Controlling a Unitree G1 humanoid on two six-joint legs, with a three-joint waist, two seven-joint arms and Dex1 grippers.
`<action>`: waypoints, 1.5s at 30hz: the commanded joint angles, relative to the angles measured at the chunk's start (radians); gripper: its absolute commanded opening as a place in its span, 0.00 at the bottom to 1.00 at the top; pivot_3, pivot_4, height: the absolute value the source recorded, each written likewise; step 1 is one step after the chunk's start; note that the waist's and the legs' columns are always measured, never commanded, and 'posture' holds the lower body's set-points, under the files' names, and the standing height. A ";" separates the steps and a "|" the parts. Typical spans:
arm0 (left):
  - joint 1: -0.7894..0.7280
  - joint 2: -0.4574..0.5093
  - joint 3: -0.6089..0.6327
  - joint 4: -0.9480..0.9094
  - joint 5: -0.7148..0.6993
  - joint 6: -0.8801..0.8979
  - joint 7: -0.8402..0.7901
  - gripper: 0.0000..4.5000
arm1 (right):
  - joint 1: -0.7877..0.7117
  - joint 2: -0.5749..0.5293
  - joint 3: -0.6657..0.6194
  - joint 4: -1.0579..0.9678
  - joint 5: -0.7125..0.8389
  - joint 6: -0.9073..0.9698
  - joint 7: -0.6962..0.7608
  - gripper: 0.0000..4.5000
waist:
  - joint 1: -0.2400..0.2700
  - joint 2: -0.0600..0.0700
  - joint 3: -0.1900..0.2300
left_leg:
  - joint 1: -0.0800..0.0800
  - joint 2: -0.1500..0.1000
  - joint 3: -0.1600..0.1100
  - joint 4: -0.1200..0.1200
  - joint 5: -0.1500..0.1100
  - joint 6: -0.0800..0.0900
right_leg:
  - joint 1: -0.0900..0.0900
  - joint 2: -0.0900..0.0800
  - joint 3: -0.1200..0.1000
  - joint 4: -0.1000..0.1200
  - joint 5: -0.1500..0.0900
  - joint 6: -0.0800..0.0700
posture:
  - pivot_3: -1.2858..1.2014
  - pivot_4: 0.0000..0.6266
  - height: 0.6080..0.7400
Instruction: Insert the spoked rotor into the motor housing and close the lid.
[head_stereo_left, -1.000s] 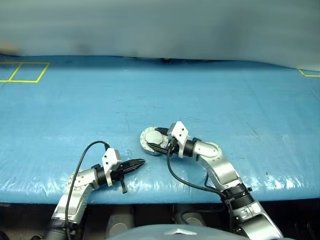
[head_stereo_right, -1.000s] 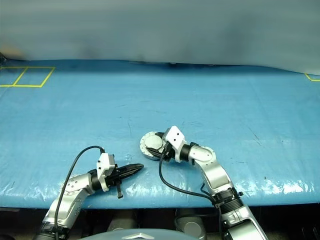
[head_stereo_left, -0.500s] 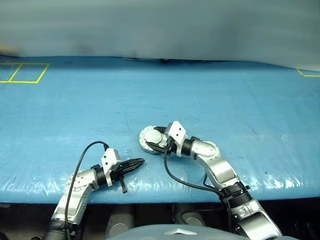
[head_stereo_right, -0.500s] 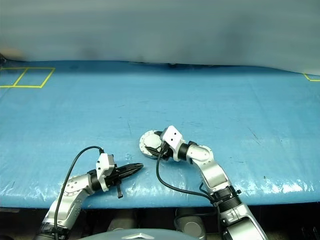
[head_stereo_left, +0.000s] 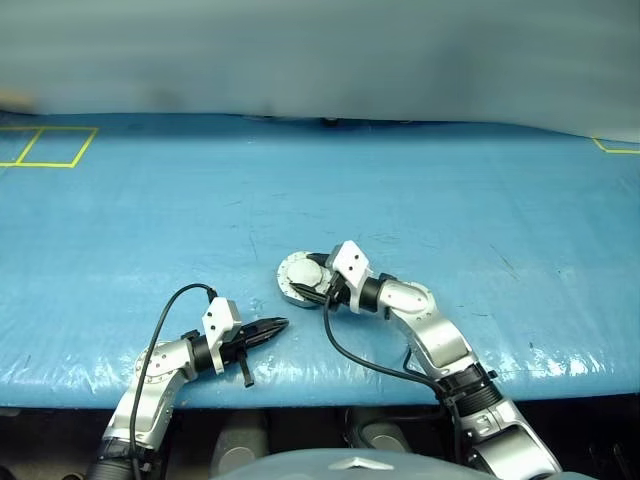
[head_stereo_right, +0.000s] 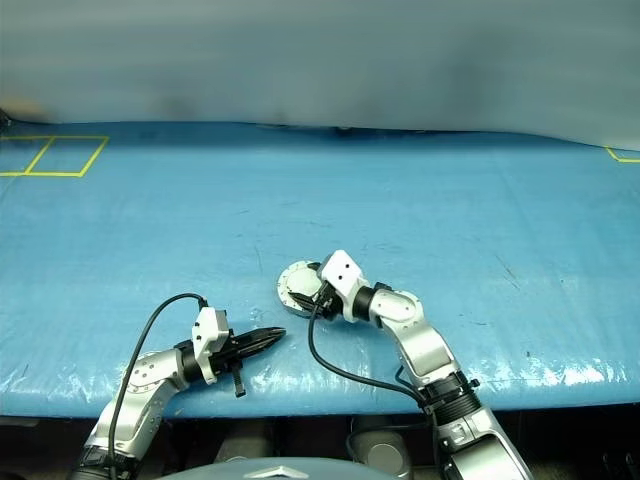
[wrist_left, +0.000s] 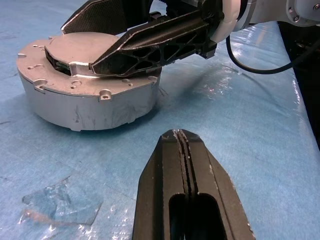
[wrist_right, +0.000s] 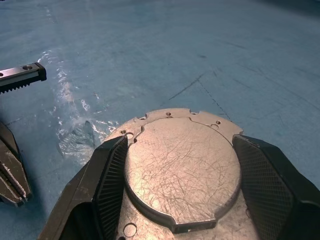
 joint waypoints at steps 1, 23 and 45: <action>-0.005 -0.002 -0.007 -0.009 0.001 -0.017 0.002 0.00 | 0.022 -0.011 0.028 0.037 -0.043 0.052 -0.019 0.66 | -0.001 0.000 0.000 | 0.000 0.000 0.000 0.000 0.000 0.000 | 0.000 0.000 0.000 0.000 0.000 0.000 | 0.52 0.24 1.00; -0.163 -0.031 0.040 0.079 0.007 0.012 0.075 0.00 | 0.029 -0.038 0.030 0.032 -0.065 0.049 -0.039 0.66 | -0.001 -0.001 -0.005 | 0.000 0.000 0.000 0.000 0.000 0.000 | 0.001 0.000 0.000 -0.001 0.000 0.000 | 0.52 0.24 1.00; -0.181 -0.041 -0.006 0.104 0.081 0.011 0.119 0.00 | 0.059 -0.036 -0.028 -0.069 0.053 0.029 0.025 0.98 | 0.008 -0.001 -0.006 | 0.000 0.000 0.000 -0.001 0.000 0.000 | 0.002 0.000 0.000 -0.003 0.000 0.000 | 0.52 0.24 1.00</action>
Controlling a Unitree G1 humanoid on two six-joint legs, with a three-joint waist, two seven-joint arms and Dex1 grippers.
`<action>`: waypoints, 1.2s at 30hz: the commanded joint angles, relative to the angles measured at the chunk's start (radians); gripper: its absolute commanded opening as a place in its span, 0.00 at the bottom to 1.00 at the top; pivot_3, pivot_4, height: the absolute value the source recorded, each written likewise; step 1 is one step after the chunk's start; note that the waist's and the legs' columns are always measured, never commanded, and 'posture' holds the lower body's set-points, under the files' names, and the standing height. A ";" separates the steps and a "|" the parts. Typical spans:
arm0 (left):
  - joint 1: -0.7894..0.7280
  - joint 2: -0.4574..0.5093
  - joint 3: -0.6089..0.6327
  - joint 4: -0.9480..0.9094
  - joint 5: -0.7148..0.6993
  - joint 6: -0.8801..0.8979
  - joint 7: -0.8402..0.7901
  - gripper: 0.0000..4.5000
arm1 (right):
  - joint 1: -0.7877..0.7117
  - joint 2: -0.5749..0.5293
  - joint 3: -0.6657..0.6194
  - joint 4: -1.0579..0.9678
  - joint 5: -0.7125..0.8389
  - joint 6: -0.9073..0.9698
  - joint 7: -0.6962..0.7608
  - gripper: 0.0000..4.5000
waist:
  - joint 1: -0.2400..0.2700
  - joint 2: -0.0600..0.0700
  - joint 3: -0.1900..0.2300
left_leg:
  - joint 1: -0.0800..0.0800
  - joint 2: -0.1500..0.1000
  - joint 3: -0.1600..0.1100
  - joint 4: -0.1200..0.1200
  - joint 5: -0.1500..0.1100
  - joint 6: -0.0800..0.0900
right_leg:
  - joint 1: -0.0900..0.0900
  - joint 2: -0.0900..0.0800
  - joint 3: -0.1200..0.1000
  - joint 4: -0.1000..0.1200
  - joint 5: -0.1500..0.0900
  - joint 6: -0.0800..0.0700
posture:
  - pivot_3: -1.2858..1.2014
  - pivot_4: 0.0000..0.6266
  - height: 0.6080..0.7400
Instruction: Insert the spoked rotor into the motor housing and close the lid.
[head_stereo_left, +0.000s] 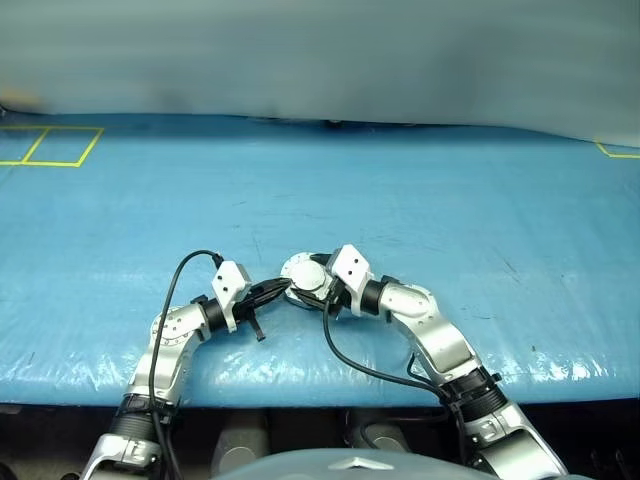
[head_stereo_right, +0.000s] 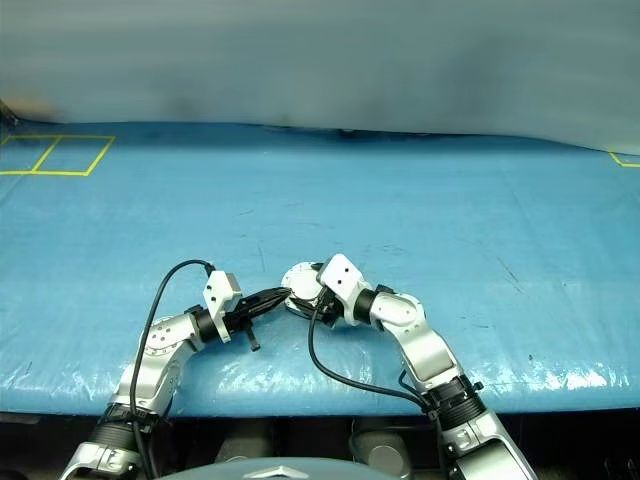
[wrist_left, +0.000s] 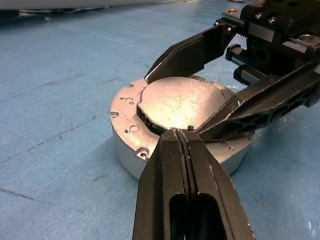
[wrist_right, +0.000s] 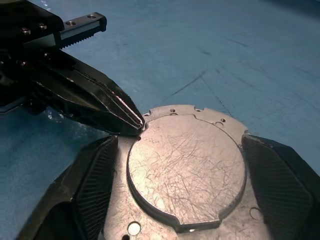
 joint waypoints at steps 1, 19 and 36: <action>0.020 0.013 -0.015 -0.011 0.012 0.012 -0.001 0.00 | 0.031 0.000 -0.056 -0.040 0.073 0.031 0.019 0.98 | 0.000 0.000 0.000 | 0.000 0.000 0.000 -0.001 0.000 0.000 | 0.000 0.000 0.000 -0.001 0.000 0.000 | 0.52 0.24 1.00; 0.025 0.013 -0.025 -0.010 0.015 0.000 0.003 0.00 | 0.125 0.033 -0.324 -0.142 0.462 0.448 -0.051 0.98 | 0.003 0.001 0.001 | -0.003 0.000 0.000 -0.003 0.000 0.000 | -0.003 0.000 0.000 -0.002 0.000 0.000 | 0.52 0.24 1.00; 0.027 0.017 -0.023 -0.004 0.022 -0.015 0.009 0.00 | 0.105 0.177 -0.465 0.023 0.699 0.648 -0.099 0.98 | -0.001 0.001 0.001 | -0.003 0.000 0.000 -0.003 0.000 0.000 | -0.003 0.000 0.000 -0.002 0.000 0.000 | 0.52 0.24 1.00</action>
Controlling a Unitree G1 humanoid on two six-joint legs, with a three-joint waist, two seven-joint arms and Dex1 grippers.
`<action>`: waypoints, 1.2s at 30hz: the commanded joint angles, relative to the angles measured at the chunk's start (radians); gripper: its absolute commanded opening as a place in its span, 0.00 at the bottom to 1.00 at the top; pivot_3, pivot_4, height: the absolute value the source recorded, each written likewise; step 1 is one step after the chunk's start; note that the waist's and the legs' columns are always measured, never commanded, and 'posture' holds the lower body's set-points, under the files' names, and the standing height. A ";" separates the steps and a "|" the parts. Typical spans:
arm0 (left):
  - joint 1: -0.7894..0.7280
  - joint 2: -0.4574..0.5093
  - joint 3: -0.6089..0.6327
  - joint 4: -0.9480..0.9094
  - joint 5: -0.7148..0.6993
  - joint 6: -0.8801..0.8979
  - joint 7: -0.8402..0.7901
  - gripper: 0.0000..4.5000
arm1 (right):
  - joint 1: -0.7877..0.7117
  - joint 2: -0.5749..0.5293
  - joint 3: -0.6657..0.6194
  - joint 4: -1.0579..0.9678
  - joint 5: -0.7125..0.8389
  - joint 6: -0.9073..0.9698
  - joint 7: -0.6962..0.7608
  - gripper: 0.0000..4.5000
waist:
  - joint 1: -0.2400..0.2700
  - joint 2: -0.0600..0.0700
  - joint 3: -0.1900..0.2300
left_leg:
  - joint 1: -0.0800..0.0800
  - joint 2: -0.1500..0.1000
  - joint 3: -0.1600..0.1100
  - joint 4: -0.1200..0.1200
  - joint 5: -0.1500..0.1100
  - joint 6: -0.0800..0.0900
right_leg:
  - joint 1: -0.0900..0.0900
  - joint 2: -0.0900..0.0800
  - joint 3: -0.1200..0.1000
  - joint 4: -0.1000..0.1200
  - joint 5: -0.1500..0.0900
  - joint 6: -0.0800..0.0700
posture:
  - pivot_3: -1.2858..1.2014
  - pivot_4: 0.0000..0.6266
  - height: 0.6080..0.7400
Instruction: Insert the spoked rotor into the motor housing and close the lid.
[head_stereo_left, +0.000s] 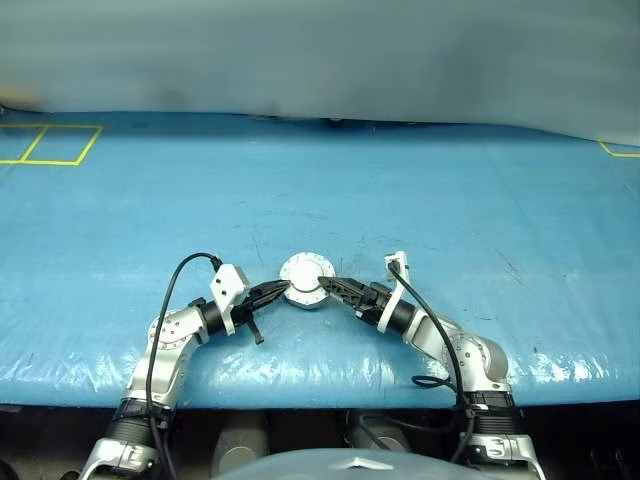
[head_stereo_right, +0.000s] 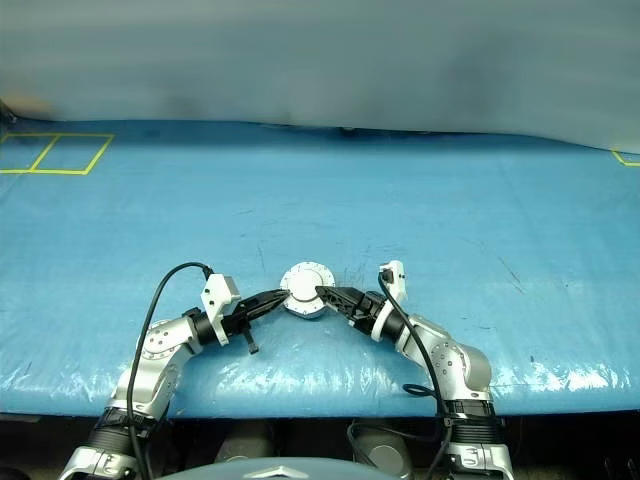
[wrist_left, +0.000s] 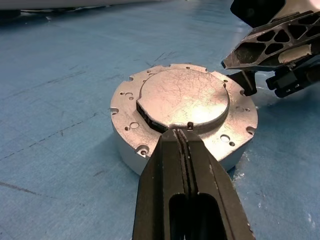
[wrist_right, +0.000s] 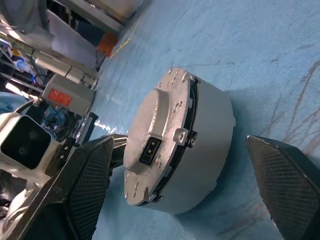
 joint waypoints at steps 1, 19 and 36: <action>0.010 0.004 -0.018 0.006 0.020 0.006 0.004 0.00 | -0.005 0.024 -0.032 0.028 0.047 0.023 -0.015 0.95 | -0.001 0.000 0.000 | 0.000 0.000 0.000 0.000 0.000 0.000 | 0.000 0.000 0.000 0.000 0.000 0.000 | 0.52 0.24 1.00; 0.012 -0.026 0.004 0.008 -0.008 0.013 0.034 0.00 | -0.005 -0.006 0.021 0.026 0.018 0.017 -0.018 0.26 | -0.002 0.000 0.000 | 0.001 0.000 0.000 0.000 0.000 0.000 | 0.000 0.000 0.000 0.000 0.000 0.000 | 0.52 0.24 1.00; 0.083 -0.245 0.281 -0.112 -0.501 0.366 0.165 0.04 | -0.029 0.064 -0.092 0.016 0.167 0.020 -0.056 0.26 | -0.011 -0.001 0.002 | -0.004 0.000 -0.001 0.000 0.000 0.000 | -0.003 0.000 0.000 -0.001 0.000 0.000 | 0.52 0.24 1.00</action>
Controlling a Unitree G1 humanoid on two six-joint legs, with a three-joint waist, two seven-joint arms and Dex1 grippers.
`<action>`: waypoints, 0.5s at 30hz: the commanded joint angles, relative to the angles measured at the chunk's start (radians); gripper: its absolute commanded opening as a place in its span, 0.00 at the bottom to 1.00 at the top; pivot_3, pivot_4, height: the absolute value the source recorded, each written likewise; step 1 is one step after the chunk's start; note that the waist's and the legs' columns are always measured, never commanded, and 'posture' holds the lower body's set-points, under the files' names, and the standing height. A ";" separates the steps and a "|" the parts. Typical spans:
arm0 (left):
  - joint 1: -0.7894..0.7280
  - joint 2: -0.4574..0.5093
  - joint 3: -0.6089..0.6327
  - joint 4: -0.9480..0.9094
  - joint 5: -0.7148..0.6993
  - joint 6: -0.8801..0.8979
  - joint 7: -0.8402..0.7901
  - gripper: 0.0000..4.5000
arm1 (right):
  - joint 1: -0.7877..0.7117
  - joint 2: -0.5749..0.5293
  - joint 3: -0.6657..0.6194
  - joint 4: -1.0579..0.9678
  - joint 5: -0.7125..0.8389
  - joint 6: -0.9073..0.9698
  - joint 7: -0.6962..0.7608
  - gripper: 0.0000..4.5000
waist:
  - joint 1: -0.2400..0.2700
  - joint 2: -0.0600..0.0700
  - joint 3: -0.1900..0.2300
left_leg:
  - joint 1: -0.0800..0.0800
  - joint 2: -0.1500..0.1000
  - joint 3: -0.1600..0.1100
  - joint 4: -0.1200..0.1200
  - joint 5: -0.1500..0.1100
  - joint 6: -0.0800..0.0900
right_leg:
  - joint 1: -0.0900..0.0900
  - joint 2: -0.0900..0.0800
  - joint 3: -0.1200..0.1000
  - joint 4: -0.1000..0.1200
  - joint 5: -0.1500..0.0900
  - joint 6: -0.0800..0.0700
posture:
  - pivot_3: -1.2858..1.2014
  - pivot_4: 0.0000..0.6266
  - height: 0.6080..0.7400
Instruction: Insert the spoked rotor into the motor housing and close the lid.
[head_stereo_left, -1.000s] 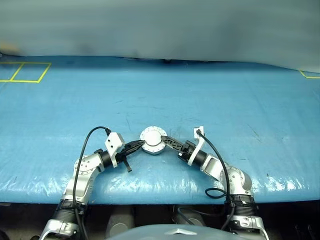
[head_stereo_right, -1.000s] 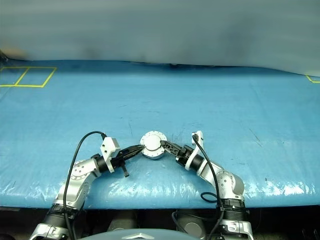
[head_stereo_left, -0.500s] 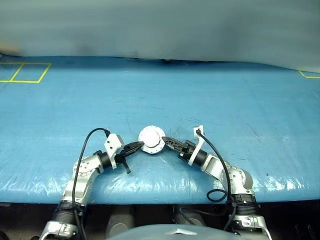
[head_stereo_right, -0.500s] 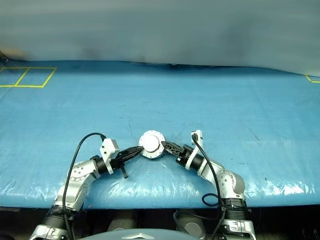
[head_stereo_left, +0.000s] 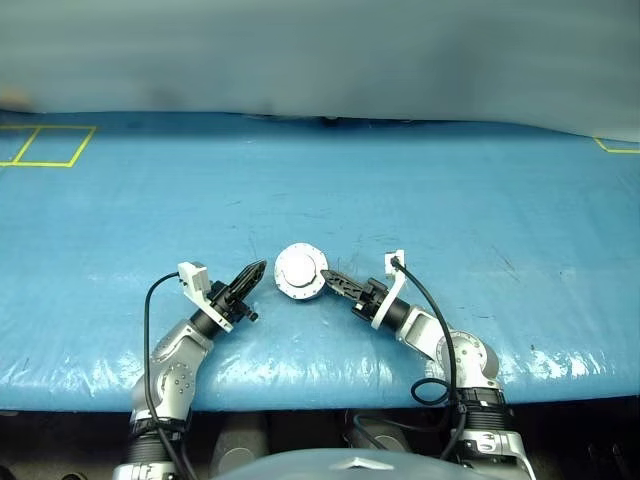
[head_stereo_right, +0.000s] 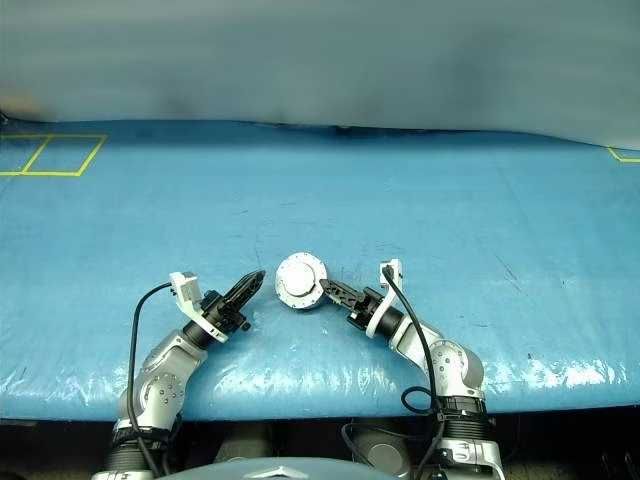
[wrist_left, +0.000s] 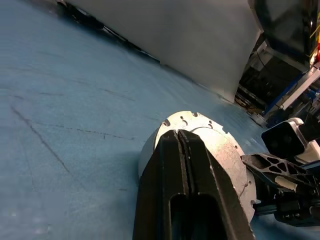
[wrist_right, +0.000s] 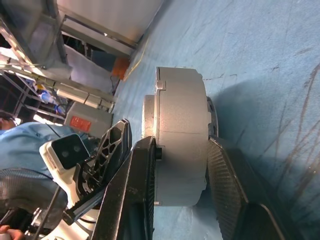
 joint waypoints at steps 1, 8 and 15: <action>0.003 -0.024 0.052 -0.053 -0.090 0.053 0.030 0.08 | -0.021 0.024 -0.064 -0.027 0.087 0.009 -0.016 0.26 | 0.000 0.000 0.001 | 0.000 0.000 0.000 0.000 0.000 0.000 | 0.000 0.000 0.000 0.000 0.000 0.000 | 0.52 0.24 1.00; 0.025 -0.053 0.100 -0.123 -0.308 0.230 0.022 0.59 | -0.049 0.060 -0.112 -0.059 0.182 0.038 -0.041 0.26 | -0.003 0.001 0.003 | -0.008 0.000 -0.001 0.000 0.000 0.000 | -0.007 0.000 -0.001 0.000 0.003 0.005 | 0.52 0.24 1.00; 0.033 -0.057 0.105 -0.153 -0.469 0.392 0.031 0.99 | -0.069 0.090 -0.142 -0.073 0.283 0.071 -0.089 0.26 | -0.004 0.003 0.003 | -0.013 0.000 -0.002 0.000 0.000 0.000 | -0.013 0.001 -0.002 0.001 0.003 0.005 | 0.52 0.24 1.00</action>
